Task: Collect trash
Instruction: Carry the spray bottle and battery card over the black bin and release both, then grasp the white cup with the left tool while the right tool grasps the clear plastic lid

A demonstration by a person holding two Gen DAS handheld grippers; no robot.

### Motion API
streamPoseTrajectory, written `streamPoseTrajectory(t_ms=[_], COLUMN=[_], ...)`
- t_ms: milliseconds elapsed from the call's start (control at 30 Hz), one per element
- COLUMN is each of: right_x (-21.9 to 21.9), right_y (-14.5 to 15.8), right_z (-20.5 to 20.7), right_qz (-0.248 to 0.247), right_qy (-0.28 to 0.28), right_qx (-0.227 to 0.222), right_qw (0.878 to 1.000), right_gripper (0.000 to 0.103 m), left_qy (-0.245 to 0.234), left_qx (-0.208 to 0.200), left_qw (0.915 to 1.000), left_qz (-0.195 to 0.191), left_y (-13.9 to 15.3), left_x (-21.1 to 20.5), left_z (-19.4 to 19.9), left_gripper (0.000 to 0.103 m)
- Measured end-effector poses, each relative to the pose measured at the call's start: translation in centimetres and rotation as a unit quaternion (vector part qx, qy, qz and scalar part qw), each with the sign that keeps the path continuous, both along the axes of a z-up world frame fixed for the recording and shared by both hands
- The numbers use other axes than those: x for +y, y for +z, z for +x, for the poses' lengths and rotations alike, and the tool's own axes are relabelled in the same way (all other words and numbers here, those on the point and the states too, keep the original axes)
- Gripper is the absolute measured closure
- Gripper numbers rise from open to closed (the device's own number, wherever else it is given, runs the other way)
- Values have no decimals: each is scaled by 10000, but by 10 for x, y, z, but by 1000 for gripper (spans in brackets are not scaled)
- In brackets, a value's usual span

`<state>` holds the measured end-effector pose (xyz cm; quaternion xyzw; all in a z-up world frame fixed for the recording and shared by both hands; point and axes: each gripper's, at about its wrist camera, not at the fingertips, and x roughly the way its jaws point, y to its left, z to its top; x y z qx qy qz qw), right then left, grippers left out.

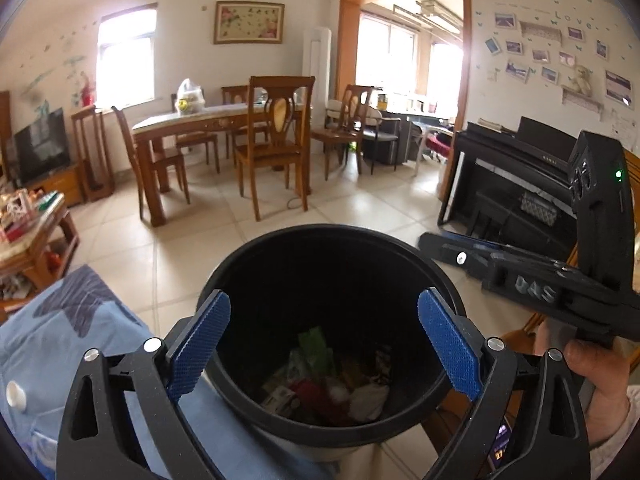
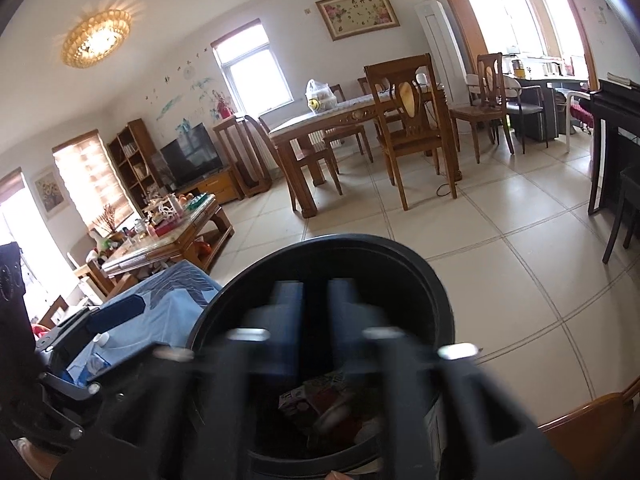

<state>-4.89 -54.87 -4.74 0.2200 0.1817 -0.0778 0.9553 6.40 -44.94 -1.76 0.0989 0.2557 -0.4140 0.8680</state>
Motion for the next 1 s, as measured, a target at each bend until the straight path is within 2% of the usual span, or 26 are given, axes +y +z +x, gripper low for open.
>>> streamPoseTrajectory(t_ms=[33,300,467,600,800,900,1000], right_x=[0,24,51,79,125,148,175], right_y=[1,10,8,9,9,8,6], right_z=[-2,10,28,42,63,73,83], right_qz=[56,-47,-126,-190,-262,-224,-261], right_qy=[-13,150,444,735,1251,1598,2021], right_qx=[-124,-10,130,200,303,390,551], right_qw=[9999,9999,9989,9969,9913,9861,9775], right_gripper=[6,5,5,5,5,5,5], left_qy=[4,311,925,1635,2652,2816,2830], left_qx=[-6,24,239,456,801,1061,1262], left_qw=[10000,9995,9954,9855,9607,9532,9498], left_qz=[0,-62,-62,8,189,290,428], left_y=[2,11,10,5,-11,-20,-29], left_x=[3,53,114,178,274,301,316], left_z=[-1,-3,20,50,95,116,132], left_gripper=[7,7,7,7,8,18,27])
